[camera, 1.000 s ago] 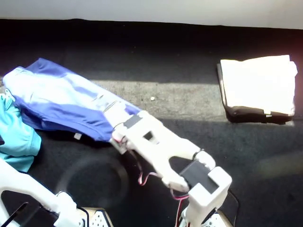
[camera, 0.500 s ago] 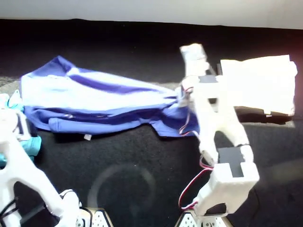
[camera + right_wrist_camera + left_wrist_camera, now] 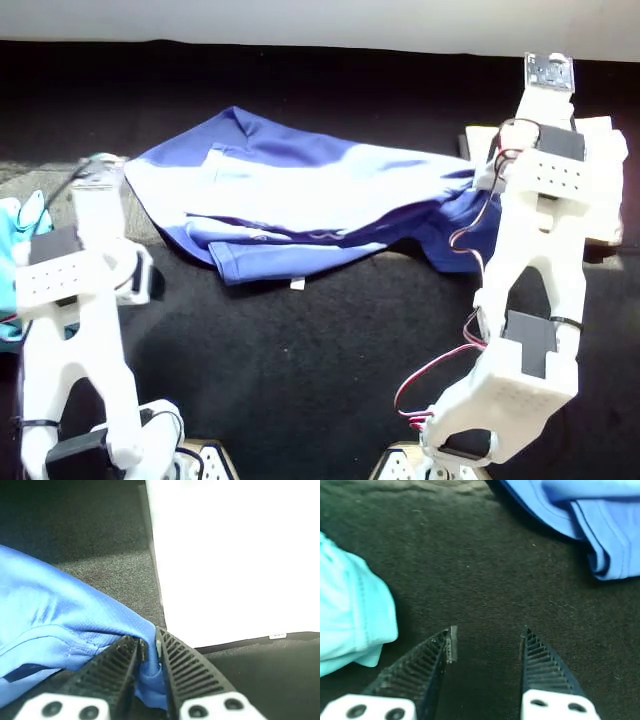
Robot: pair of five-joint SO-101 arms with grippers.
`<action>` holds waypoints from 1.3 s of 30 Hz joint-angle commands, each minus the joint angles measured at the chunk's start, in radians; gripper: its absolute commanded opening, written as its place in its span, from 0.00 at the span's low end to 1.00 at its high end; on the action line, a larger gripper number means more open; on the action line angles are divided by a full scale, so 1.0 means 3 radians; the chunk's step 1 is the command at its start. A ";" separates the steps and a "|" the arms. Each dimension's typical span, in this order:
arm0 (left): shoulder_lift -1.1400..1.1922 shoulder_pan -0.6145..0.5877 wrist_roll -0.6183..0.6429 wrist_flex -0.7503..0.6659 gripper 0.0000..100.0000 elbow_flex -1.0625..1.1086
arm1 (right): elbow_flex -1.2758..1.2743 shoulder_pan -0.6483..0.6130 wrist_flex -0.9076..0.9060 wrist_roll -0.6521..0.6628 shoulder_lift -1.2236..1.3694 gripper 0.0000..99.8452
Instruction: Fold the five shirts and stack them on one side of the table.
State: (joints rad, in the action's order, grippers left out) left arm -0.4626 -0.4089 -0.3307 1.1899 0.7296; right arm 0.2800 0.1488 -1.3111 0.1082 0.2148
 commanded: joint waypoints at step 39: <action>0.0187 0.1184 0.0138 0.0517 0.01 -0.1133 | 0.0795 -0.0632 -0.1470 0.0010 -0.0043 0.06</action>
State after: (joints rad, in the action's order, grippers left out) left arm -0.3399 -0.0437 -0.2892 1.1807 0.4918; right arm 0.5224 -0.0307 -1.7515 0.1082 0.2148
